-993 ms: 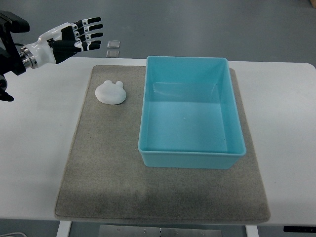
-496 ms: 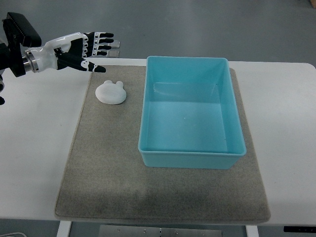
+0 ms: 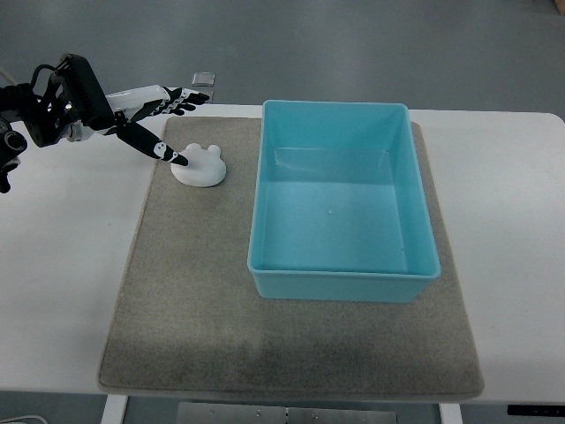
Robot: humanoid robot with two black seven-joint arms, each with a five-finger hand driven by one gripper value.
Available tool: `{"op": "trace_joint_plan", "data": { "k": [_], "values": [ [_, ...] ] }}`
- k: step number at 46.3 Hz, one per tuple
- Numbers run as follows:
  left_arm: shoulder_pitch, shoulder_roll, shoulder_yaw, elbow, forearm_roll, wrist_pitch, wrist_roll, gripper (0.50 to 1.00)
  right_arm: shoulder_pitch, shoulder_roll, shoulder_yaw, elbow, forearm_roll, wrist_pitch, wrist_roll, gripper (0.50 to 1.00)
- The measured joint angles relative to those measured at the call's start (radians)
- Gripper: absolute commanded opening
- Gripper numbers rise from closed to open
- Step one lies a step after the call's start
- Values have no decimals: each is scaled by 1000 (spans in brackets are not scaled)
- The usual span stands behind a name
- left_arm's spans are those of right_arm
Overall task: Place white toy into blue box with left hand
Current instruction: 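Lower the left hand fingers down beside the white rabbit toy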
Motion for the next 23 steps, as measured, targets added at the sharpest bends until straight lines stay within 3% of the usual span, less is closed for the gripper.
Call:
{"op": "trace_joint_plan", "data": {
  "k": [8,17,23],
  "values": [
    [-2,-4,0,-21,97,12,0,992,0,0,0,0,0,0,0,936],
    [2,1,11,-78,191,138,0,992,0,0,0,0,0,0,0,936],
    [3,0,43,-82,221,175,1,988,0,0,0,0,0,0,0,936]
  ]
}}
